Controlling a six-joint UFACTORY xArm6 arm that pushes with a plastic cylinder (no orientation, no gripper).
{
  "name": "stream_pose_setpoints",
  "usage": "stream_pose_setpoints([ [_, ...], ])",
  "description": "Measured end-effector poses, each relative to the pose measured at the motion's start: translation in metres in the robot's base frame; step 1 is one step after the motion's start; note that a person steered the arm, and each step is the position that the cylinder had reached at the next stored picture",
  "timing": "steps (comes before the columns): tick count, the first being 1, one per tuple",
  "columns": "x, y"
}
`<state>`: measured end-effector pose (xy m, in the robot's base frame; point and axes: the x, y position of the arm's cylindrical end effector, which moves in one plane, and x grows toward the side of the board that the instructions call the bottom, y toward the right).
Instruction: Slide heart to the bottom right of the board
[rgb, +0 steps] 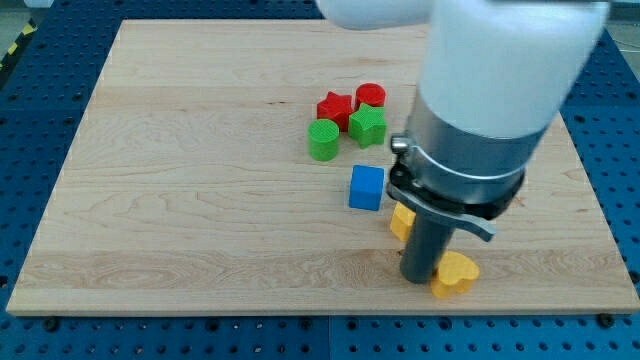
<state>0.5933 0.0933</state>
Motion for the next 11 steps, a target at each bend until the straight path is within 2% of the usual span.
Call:
stream_pose_setpoints([
  [2,-0.004,0.033],
  [3,0.011,0.01],
  [4,0.025,0.018],
  [6,0.023,0.136],
  [7,0.025,0.13],
  [9,0.026,-0.016],
  [10,0.009,-0.058],
  [11,-0.025,-0.057],
])
